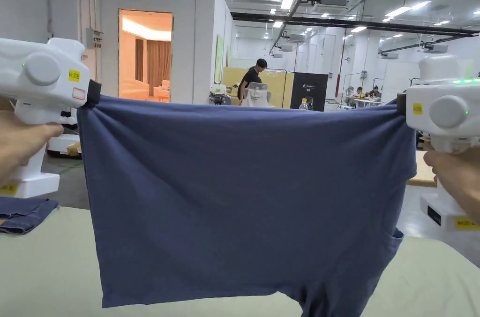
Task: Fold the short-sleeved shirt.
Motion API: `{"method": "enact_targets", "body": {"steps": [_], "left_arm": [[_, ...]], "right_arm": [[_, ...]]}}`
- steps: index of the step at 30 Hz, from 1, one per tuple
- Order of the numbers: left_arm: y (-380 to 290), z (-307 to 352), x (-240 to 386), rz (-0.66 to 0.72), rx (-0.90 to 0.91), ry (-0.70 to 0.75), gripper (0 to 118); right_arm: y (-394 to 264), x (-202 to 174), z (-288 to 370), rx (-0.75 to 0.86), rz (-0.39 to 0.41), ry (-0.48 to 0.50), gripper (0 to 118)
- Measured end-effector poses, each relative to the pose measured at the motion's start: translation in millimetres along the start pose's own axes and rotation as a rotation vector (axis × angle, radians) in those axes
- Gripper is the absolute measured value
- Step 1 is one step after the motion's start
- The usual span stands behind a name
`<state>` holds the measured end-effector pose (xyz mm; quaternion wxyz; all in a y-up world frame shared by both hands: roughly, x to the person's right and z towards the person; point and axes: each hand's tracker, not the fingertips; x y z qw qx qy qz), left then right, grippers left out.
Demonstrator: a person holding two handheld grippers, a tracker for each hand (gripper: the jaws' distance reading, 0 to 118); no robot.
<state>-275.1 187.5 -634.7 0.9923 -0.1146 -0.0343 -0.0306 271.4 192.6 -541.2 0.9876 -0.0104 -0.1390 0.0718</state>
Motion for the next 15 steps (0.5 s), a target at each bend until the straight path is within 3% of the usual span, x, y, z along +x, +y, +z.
{"method": "enact_targets", "body": {"steps": [15], "left_arm": [[-163, 77, 22, 0.012, -0.094, -0.080, 0]], "right_arm": [[-142, 6, 96, -0.173, 0.077, 0.004, 0]]}}
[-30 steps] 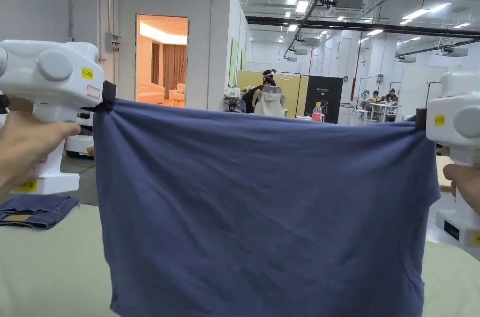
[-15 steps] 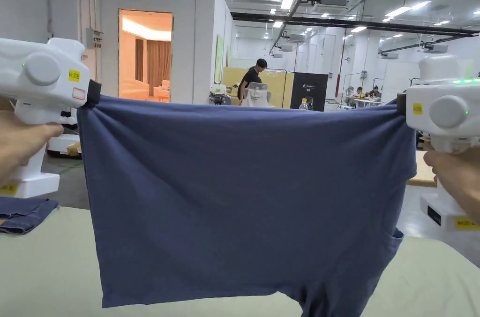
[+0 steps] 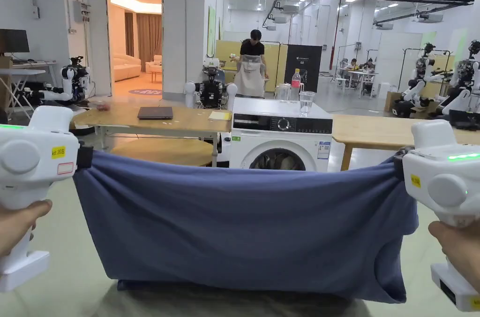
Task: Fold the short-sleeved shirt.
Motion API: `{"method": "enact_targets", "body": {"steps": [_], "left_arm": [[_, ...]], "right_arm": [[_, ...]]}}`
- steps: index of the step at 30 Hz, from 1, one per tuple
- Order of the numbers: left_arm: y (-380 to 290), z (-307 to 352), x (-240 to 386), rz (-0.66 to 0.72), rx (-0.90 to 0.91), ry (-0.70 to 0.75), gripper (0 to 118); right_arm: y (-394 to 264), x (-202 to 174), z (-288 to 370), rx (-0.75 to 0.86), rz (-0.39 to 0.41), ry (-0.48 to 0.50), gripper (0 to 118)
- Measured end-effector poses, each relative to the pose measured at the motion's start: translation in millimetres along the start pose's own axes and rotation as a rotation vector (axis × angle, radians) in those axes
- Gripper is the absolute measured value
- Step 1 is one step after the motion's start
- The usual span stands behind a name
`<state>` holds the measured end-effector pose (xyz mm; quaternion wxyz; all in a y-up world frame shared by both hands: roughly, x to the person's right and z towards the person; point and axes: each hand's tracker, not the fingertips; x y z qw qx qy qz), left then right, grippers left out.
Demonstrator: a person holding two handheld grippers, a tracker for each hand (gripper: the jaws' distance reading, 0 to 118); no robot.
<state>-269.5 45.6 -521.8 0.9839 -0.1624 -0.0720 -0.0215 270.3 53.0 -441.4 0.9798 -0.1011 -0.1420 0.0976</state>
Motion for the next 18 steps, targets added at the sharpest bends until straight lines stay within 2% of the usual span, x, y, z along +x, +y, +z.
{"method": "enact_targets", "body": {"steps": [5, 10, 13, 18], "left_arm": [[-54, 44, 3, 0.023, -0.038, -0.037, 0], [-124, 79, 11, 0.020, -0.109, -0.071, 0], [-168, 94, 15, 0.020, -0.160, -0.054, 0], [-234, 104, 17, 0.100, -0.254, -0.048, 0]], "right_arm": [[-51, 1, 40, -0.075, 0.008, 0.027, 0], [-110, 3, 77, -0.165, -0.030, 0.075, 0], [-145, -3, 96, -0.211, -0.006, 0.096, 0], [-196, -19, 119, -0.311, 0.045, 0.111, 0]]}}
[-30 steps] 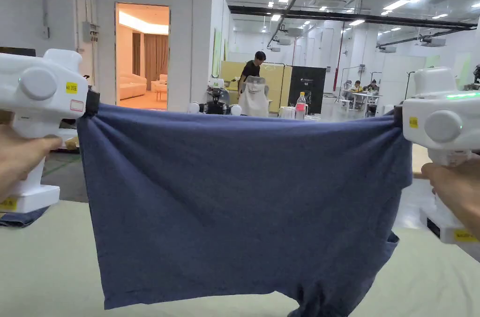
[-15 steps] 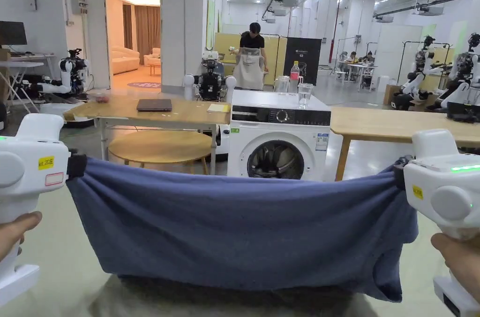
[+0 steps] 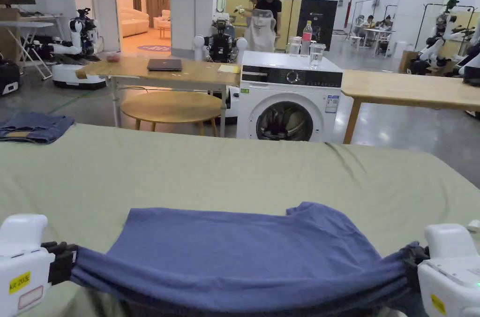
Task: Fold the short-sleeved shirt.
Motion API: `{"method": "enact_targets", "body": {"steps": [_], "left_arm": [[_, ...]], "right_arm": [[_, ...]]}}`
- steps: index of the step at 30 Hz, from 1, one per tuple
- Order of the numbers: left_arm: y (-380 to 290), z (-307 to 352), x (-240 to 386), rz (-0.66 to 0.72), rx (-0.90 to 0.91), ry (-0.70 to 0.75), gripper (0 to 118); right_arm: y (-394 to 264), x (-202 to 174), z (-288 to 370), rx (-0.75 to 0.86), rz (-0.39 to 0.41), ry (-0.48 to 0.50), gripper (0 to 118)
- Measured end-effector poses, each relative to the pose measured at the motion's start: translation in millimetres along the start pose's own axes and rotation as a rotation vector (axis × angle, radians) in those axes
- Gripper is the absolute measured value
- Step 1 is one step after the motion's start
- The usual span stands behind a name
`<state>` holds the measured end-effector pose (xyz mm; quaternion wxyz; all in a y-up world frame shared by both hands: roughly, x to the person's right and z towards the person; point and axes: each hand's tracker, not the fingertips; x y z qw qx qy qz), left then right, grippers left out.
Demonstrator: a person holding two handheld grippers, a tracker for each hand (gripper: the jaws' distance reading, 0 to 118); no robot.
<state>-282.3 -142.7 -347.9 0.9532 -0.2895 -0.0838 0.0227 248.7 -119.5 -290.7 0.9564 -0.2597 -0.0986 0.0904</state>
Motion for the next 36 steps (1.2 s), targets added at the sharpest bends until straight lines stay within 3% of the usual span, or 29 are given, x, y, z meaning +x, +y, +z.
{"method": "enact_targets", "body": {"steps": [6, 18, 21, 22, 24, 25, 28, 31, 36], "left_arm": [[-57, -16, -9, -0.011, -0.132, 0.050, 0], [-101, -55, -14, -0.022, -0.352, 0.047, 0], [-98, -56, -15, -0.025, -0.348, 0.048, 0], [-97, -57, -16, -0.018, -0.354, 0.045, 0], [-90, -56, -16, -0.001, -0.368, 0.047, 24], [-86, -53, -14, 0.002, -0.366, 0.055, 40], [-69, -39, -6, 0.025, -0.273, 0.038, 47], [-48, -25, 9, 0.042, -0.110, -0.009, 47], [-25, -16, 50, -0.033, 0.130, 0.031, 47]], "right_arm": [[-58, -2, -17, -0.160, 0.039, 0.015, 0], [-113, 1, -59, -0.422, 0.007, 0.090, 0], [-114, -2, -59, -0.407, -0.014, 0.091, 5], [-116, 5, -63, -0.403, -0.018, 0.088, 12], [-109, 7, -60, -0.370, -0.028, 0.071, 47], [-104, 7, -56, -0.346, -0.032, 0.064, 54], [-77, -4, -32, -0.225, -0.044, 0.042, 55], [-56, -12, -21, -0.093, -0.101, 0.037, 55], [-32, -44, -13, 0.116, -0.177, 0.030, 54]]}}
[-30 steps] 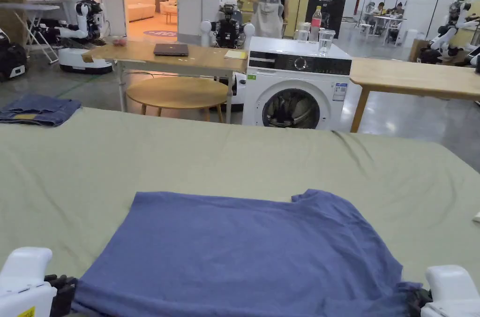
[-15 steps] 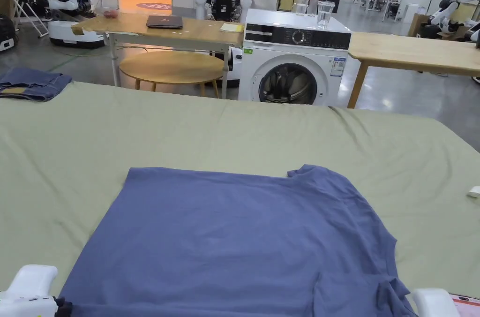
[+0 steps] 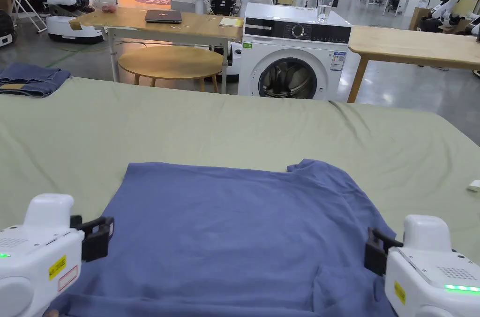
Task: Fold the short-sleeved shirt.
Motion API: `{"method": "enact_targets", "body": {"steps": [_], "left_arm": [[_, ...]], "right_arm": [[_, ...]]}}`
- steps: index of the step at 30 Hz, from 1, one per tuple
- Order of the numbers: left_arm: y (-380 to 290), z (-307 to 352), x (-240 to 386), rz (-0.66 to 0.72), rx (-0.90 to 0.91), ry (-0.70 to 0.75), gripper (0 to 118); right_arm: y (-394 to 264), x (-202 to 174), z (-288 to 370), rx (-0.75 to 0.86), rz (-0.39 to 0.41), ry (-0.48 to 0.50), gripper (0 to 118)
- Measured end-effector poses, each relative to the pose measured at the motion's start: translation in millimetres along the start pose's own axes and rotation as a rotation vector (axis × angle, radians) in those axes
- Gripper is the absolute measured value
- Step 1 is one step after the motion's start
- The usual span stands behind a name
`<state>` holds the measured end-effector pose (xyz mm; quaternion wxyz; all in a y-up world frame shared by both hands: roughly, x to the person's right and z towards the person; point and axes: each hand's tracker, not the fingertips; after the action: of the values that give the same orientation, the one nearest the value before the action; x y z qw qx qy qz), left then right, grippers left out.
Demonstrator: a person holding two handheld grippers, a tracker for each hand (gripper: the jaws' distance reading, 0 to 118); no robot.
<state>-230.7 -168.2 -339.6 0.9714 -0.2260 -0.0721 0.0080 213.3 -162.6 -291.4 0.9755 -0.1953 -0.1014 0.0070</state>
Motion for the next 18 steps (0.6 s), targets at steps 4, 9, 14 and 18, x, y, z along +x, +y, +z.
{"method": "enact_targets", "body": {"steps": [4, 9, 14, 18], "left_arm": [[10, 4, 24, -0.023, 0.148, 0.003, 31], [14, 6, 43, -0.062, 0.183, 0.059, 0], [14, 11, 31, -0.062, 0.087, 0.077, 0], [5, 8, -2, 0.001, -0.109, 0.029, 0]], "right_arm": [[7, -29, 6, 0.091, -0.048, 0.026, 16], [9, -48, 12, 0.166, -0.037, 0.036, 0], [9, -52, 15, 0.158, -0.004, 0.103, 0], [1, -48, 13, 0.128, 0.017, 0.108, 0]]}}
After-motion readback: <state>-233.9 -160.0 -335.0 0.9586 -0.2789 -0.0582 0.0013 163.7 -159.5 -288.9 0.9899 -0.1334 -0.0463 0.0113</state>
